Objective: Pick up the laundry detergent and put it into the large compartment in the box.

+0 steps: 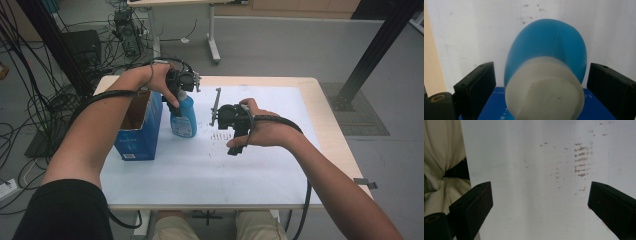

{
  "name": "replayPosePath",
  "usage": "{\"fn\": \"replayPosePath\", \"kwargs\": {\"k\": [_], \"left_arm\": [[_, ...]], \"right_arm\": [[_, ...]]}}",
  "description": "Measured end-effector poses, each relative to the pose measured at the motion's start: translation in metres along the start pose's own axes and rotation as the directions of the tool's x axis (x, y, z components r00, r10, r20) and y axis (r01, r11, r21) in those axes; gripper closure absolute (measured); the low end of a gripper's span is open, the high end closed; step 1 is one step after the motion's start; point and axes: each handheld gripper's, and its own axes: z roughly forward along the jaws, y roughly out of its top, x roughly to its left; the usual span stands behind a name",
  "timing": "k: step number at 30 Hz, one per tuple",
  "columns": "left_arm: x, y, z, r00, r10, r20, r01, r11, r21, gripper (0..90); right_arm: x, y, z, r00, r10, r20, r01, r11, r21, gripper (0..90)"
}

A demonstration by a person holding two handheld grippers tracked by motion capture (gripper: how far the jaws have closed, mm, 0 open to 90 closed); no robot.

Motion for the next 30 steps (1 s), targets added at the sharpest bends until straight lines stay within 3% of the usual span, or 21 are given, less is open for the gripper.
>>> {"fn": "replayPosePath", "kwargs": {"k": [30], "left_arm": [[-0.0004, 0.0030, 0.0069, 0.9999, 0.016, 0.001, -0.016, 0.9999, 0.002, 13.0]], "right_arm": [[-0.0014, -0.0009, 0.0016, 1.0000, 0.001, -0.003, -0.001, 1.000, -0.001, 5.9]]}}
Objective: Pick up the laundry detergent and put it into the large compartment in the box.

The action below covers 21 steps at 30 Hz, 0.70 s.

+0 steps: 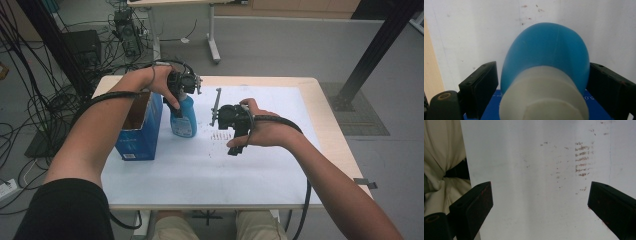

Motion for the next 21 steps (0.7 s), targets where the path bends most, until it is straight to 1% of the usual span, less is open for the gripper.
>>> {"fn": "replayPosePath", "kwargs": {"k": [7, 12, 15, 17, 18, 21], "left_arm": [[-0.0001, 0.0013, 0.0019, 1.0000, 0.007, -0.001, -0.007, 0.9999, 0.008, 16.6], [0.0000, 0.0011, 0.0013, 0.9999, 0.013, -0.006, -0.013, 0.9999, 0.007, 22.1], [0.0007, 0.0011, 0.0015, 0.9999, 0.013, -0.002, -0.013, 0.9999, 0.006, 24.4], [0.0012, 0.0011, 0.0018, 0.9999, 0.016, 0.001, -0.016, 0.9999, 0.006, 28.0], [0.0015, 0.0017, 0.0022, 0.9998, 0.017, 0.003, -0.017, 0.9998, 0.008, 28.4], [0.0018, 0.0016, 0.0017, 0.9999, 0.016, 0.001, -0.016, 0.9998, 0.006, 32.3]], "right_arm": [[-0.0011, -0.0012, 0.0009, 1.0000, 0.004, -0.003, -0.004, 1.000, -0.001, 5.9], [-0.0014, -0.0010, 0.0009, 1.0000, 0.004, -0.002, -0.004, 1.000, 0.000, 5.9], [-0.0017, -0.0007, 0.0013, 1.0000, 0.006, -0.003, -0.006, 1.000, -0.001, 6.0], [-0.0018, -0.0007, 0.0015, 1.0000, 0.003, -0.002, -0.003, 1.000, -0.001, 5.9], [-0.0019, -0.0005, 0.0020, 1.0000, 0.003, -0.002, -0.003, 1.000, -0.001, 5.9], [-0.0025, -0.0004, 0.0027, 0.9999, 0.009, -0.007, -0.009, 1.000, 0.001, 6.0]]}}
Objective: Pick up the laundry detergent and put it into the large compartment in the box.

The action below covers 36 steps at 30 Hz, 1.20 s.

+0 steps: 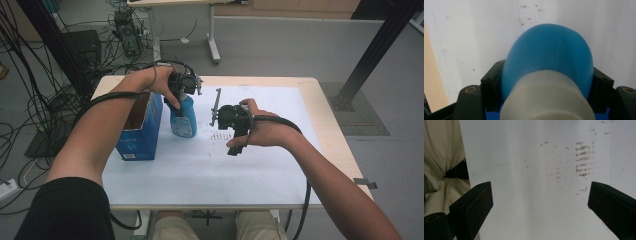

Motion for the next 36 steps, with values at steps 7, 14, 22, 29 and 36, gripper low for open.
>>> {"fn": "replayPosePath", "kwargs": {"k": [7, 14, 22, 29, 36], "left_arm": [[0.0019, 0.0001, -0.0003, 1.0000, -0.003, 0.004, 0.003, 1.0000, 0.000, 33.7], [0.0036, 0.0024, -0.0003, 0.9999, -0.014, 0.011, 0.014, 0.9999, 0.009, 34.1], [0.0056, 0.0048, -0.0002, 0.9997, -0.018, 0.018, 0.017, 0.9997, 0.018, 34.3], [0.0065, 0.0049, -0.0002, 0.9994, -0.026, 0.021, 0.025, 0.9995, 0.019, 34.3], [0.0063, 0.0053, -0.0002, 0.9986, -0.050, 0.020, 0.050, 0.9985, 0.023, 34.2]], "right_arm": [[-0.0012, -0.0003, 0.0016, 1.0000, -0.002, 0.000, 0.002, 1.000, -0.001, 5.9], [-0.0018, 0.0005, 0.0031, 1.0000, -0.001, -0.005, 0.001, 1.000, -0.002, 5.9], [-0.0028, -0.0003, 0.0042, 1.0000, 0.000, -0.006, 0.000, 1.000, -0.003, 5.9], [-0.0031, 0.0005, 0.0055, 0.9999, 0.000, -0.011, 0.000, 1.000, 0.001, 5.8], [-0.0033, -0.0002, 0.0054, 0.9999, 0.000, -0.011, 0.000, 1.000, 0.000, 5.7]]}}
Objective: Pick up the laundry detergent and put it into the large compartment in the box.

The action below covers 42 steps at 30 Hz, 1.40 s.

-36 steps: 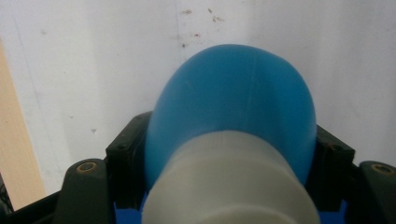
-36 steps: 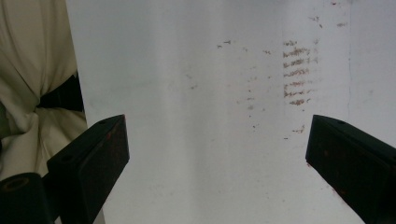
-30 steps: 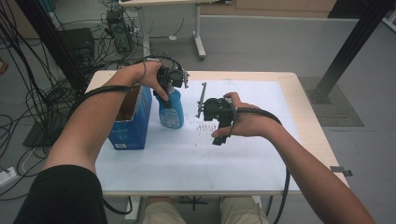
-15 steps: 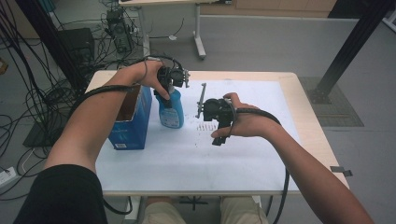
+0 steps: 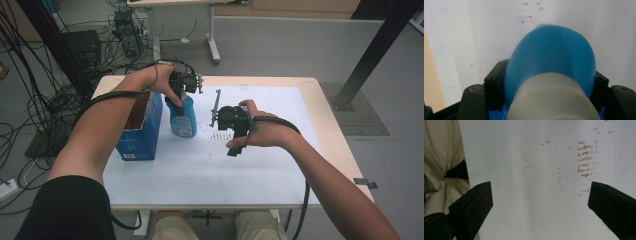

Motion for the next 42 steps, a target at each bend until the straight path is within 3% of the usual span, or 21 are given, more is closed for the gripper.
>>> {"fn": "replayPosePath", "kwargs": {"k": [42], "left_arm": [[0.0055, -0.0046, -0.0010, 0.9997, -0.010, 0.021, 0.010, 0.9999, -0.008, 36.0]], "right_arm": [[-0.0040, 0.0060, 0.0052, 1.0000, -0.002, -0.009, 0.002, 1.000, 0.010, 5.8]]}}
